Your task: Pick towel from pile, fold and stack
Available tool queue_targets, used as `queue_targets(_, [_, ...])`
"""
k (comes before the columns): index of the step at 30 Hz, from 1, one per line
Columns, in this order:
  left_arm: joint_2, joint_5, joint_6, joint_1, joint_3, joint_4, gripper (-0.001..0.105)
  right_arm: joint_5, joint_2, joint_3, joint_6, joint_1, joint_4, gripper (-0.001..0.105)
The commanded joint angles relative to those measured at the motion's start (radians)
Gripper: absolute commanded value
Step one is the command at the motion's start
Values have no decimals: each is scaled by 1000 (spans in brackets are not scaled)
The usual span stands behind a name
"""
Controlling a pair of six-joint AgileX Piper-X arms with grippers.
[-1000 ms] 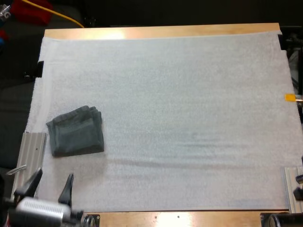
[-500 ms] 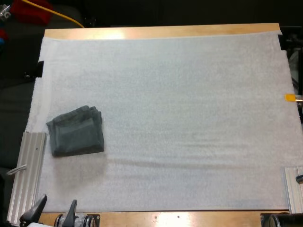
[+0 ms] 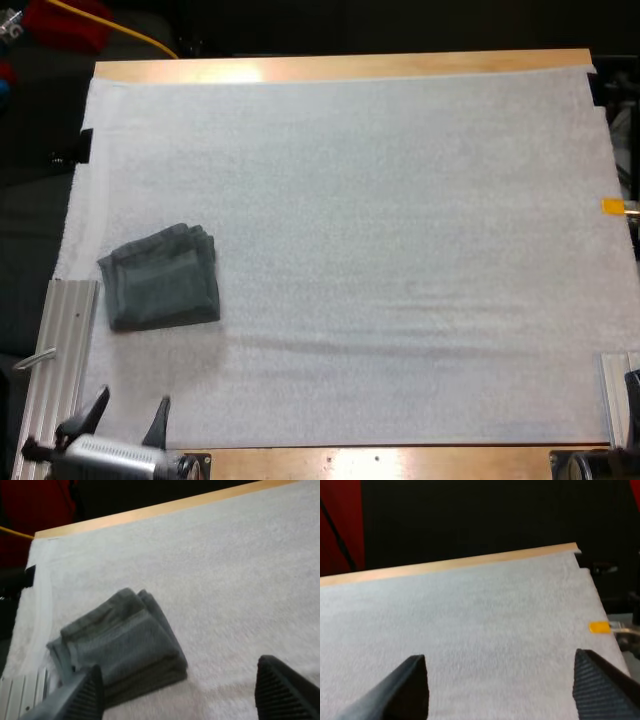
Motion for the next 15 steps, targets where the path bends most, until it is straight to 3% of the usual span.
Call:
queue_targets(1, [-137, -10, -4, 0, 17, -43, 61, -7, -40, 16, -1, -4, -42, 61])
queue_targets(9, [-137, -8, -4, 0, 203, -244, 61, -7, -38, 159, -1, -4, -204, 61])
queue_targets(15, [-135, -8, -4, 0, 291, -290, 61, -7, -37, 247, -1, -4, -216, 61])
